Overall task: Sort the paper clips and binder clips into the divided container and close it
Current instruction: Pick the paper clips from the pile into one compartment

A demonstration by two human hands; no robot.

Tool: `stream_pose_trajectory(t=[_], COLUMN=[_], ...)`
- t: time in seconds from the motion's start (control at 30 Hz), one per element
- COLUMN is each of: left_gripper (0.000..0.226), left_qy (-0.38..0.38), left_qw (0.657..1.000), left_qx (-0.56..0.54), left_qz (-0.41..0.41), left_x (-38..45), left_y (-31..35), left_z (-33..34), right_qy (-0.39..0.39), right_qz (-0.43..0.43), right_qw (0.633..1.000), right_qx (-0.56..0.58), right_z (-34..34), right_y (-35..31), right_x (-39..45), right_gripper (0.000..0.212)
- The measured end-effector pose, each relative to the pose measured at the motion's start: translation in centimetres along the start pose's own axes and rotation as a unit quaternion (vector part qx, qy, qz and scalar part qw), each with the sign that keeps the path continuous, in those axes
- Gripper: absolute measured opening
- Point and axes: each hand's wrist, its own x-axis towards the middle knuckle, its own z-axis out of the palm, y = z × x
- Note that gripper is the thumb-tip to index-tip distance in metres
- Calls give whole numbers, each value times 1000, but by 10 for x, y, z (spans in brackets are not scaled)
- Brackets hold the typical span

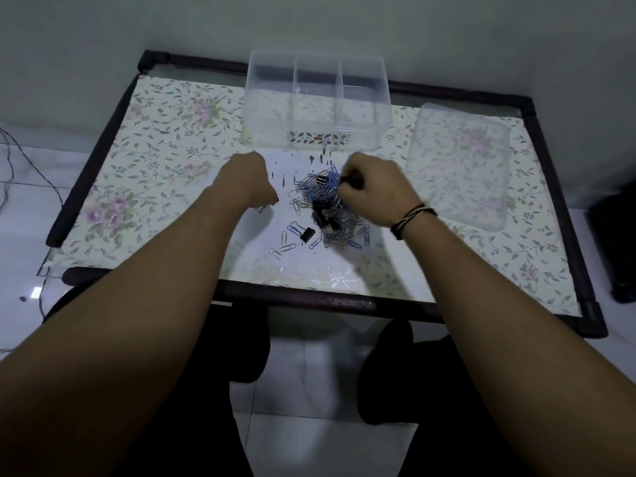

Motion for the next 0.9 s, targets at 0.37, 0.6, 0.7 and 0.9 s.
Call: stream_pose_trajectory(t=[0.37,0.6,0.7,0.9], left_gripper=[31,33,33,30], left_qy=[-3,9,-6,-73], left_qw=[992,986,989,989], left_qx=[-5,-6,-1,-31], left_qz=[128,165,149,124], left_x=[-6,-14,-11,-6], left_y=[38,50,49,37], left_z=[29,57,46,7], right_qy=[-34,-143,-128,-149], right_qz=[88,37,42,3], right_qw=[983,968,972,977], right_qx=[-158,-201,-194,-155], right_z=[-9,42,44,35], right_y=[32,8,13,18], right_x=[7,-1,-1,6], right_gripper=[24,32,26,28])
